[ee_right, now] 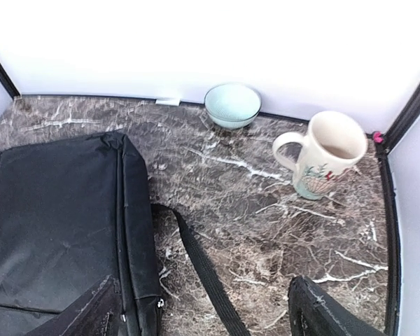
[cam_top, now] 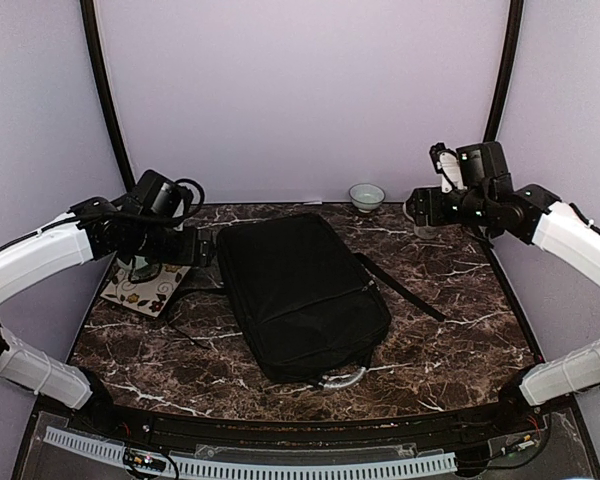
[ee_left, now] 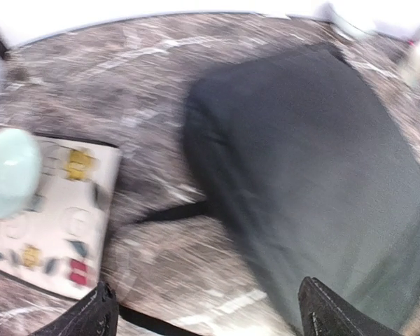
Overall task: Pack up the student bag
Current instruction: Reset both arms
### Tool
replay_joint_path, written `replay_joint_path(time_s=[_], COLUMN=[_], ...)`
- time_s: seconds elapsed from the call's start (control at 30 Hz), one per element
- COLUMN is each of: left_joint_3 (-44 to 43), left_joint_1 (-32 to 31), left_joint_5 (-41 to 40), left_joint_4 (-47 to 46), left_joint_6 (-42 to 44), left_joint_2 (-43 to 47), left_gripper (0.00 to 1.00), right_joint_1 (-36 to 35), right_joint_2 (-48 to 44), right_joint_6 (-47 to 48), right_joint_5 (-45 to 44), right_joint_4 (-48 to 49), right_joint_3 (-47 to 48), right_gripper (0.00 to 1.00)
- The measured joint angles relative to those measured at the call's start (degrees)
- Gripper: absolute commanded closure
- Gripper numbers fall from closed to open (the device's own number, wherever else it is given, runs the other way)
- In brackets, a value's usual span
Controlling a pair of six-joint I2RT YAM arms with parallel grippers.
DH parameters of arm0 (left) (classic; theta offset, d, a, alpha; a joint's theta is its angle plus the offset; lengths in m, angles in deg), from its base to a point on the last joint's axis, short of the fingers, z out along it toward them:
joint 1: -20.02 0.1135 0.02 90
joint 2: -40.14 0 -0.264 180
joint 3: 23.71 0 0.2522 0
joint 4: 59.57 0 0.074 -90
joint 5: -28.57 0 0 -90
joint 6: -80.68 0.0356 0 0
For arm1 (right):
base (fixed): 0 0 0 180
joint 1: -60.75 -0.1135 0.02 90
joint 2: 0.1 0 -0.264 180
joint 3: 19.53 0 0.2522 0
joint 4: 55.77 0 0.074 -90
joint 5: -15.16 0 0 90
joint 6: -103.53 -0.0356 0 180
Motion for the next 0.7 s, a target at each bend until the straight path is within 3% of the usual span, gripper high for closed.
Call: replay_joint_path(time_s=[0.23,0.43,0.7], left_joint_3=[11.3,22.8,40.9], left_joint_1=[11.2,15.1,23.0], left_joint_5=[-6.8,-8.8,-5.7], left_joint_4=[-10.2,-23.8,-50.8], left_joint_6=[9.0,18.1,29.3], left_joint_2=[1.3,1.9,8.1], left_gripper=[0.1,0.1,0.1], right_joint_1=[0.0,0.0,0.0], right_joint_2=[-4.2,-6.5,-6.7], right_joint_6=[-1.5,-2.4,-3.2], right_joint_5=[-3.4,-5.6,-5.8], right_joint_4=[0.5,0.8,0.9], right_joint_3=[-2.3,-5.5,-6.5], right_gripper=[0.17,0.17,0.17])
